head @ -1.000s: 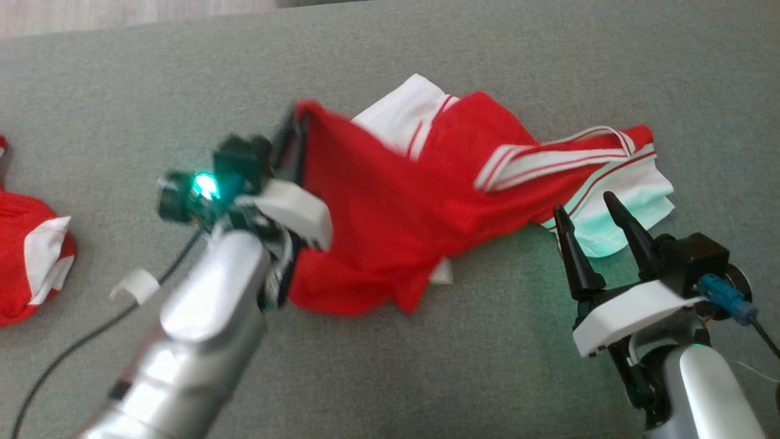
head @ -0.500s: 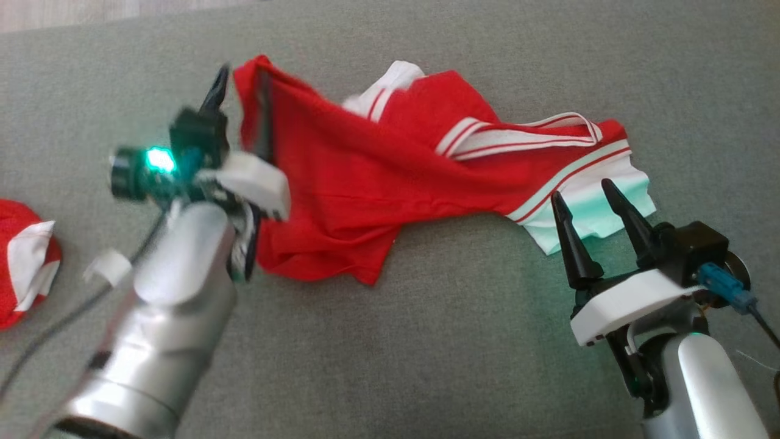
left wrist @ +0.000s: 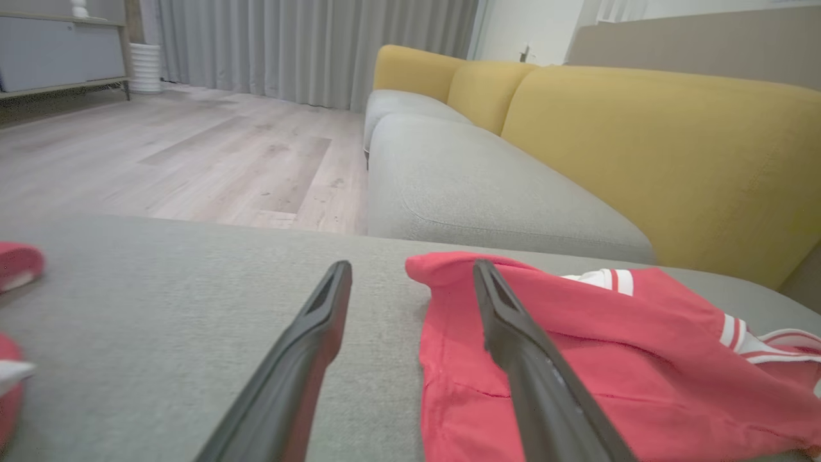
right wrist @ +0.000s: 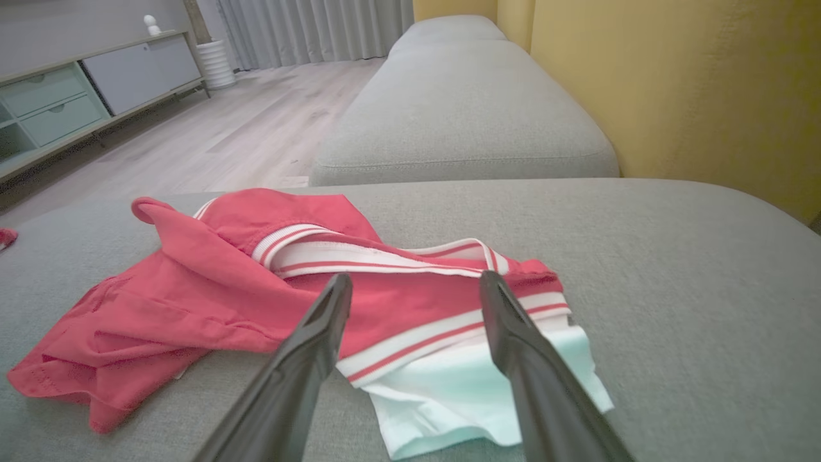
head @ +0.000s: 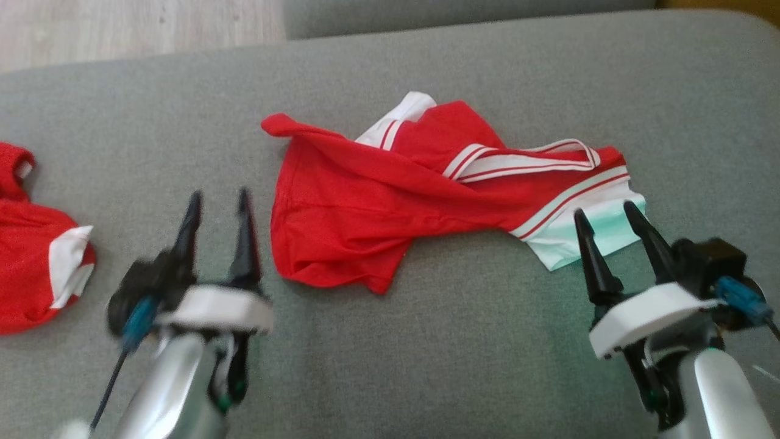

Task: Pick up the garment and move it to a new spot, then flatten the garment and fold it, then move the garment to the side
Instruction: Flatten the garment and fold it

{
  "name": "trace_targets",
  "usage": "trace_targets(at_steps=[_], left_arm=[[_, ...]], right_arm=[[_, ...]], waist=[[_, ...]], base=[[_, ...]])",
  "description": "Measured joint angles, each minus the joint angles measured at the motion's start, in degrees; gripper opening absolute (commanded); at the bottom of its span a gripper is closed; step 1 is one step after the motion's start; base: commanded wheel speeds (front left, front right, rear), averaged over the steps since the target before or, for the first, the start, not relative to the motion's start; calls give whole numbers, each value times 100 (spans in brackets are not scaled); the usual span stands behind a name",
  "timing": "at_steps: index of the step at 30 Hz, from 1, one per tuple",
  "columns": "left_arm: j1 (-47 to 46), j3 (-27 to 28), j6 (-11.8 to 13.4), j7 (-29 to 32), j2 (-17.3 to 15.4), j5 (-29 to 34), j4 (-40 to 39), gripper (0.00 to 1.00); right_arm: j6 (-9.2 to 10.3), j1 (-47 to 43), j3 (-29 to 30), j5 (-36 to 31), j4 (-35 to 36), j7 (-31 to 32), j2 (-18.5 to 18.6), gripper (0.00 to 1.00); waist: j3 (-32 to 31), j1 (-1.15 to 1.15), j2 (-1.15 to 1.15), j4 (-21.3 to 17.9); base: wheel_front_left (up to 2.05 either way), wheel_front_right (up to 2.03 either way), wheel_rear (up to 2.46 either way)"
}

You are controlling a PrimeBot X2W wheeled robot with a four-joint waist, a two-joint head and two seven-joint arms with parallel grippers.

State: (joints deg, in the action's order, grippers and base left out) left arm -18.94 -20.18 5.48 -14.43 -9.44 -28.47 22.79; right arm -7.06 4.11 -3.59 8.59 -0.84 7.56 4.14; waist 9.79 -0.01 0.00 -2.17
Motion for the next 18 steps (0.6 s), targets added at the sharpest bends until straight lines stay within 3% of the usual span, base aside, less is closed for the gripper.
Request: trace_targets(at_steps=[8, 18], left_arm=[[1599, 835, -142, -2, -116, 169, -1211, 100], [1961, 928, -252, -2, -200, 237, -1386, 100]], right_arm=[[0, -306, 287, 2, -134, 102, -11, 100], [0, -623, 581, -12, -147, 203, -66, 100]], waist=[[-440, 0, 0, 15], [-776, -1, 0, 28]], base=[[0, 0, 0], [0, 0, 0]])
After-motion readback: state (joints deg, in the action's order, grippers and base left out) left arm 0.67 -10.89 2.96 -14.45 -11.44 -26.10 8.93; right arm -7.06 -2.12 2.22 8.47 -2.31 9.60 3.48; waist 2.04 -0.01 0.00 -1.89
